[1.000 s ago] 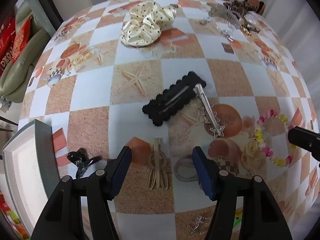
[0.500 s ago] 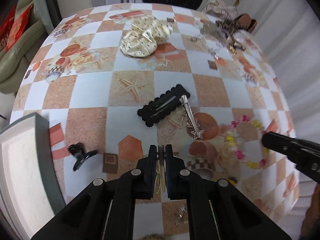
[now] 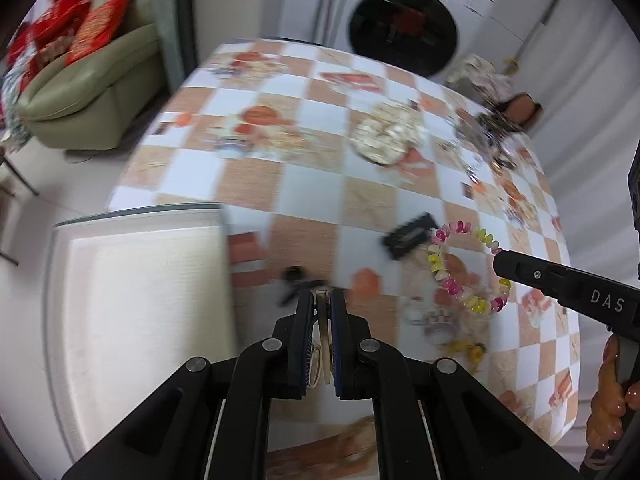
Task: Organize jewelry
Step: 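Carry both items to the white tray and open the right gripper over it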
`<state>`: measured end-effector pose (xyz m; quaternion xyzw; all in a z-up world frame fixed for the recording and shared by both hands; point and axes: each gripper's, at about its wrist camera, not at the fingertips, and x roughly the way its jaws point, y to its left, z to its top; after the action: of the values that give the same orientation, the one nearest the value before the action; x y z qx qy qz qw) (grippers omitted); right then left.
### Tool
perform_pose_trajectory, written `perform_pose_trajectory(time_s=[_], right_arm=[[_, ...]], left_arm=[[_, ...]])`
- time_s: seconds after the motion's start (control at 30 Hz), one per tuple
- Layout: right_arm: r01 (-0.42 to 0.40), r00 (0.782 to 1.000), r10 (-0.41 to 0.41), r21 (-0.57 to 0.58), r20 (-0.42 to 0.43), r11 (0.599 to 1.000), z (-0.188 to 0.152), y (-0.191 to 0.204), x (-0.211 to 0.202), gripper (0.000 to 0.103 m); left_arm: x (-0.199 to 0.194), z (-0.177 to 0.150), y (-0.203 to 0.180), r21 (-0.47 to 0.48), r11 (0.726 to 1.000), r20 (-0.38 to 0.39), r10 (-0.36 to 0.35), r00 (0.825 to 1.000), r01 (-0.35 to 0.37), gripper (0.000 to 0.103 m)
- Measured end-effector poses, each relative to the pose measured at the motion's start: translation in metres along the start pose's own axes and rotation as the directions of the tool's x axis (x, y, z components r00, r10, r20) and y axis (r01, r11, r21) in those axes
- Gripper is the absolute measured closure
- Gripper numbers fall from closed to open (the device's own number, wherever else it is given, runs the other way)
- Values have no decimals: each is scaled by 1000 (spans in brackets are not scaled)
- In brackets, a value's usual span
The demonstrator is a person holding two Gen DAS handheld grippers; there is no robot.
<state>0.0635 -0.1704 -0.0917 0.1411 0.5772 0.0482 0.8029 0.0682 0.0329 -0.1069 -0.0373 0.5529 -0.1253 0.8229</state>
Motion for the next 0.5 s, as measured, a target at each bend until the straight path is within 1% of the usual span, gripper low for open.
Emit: perform_pose_trajectory(time_s=[0.13, 0.27, 0.33, 0.5], right_arm=[[-45, 999, 44, -74, -15, 996, 6, 44, 11, 93], [-100, 994, 93, -140, -49, 985, 7, 89, 27, 93], [-125, 991, 115, -169, -68, 978, 8, 113, 37, 93], [-158, 985, 135, -254, -105, 954, 10, 168, 65, 93]], left_arm=[[-14, -7, 41, -67, 997, 18, 49, 999, -48, 90], [-20, -18, 84, -136, 986, 13, 100, 995, -98, 90], [-20, -24, 101, -160, 980, 11, 121, 993, -118, 90], [-12, -34, 139, -216, 965, -4, 151, 989, -148, 90]])
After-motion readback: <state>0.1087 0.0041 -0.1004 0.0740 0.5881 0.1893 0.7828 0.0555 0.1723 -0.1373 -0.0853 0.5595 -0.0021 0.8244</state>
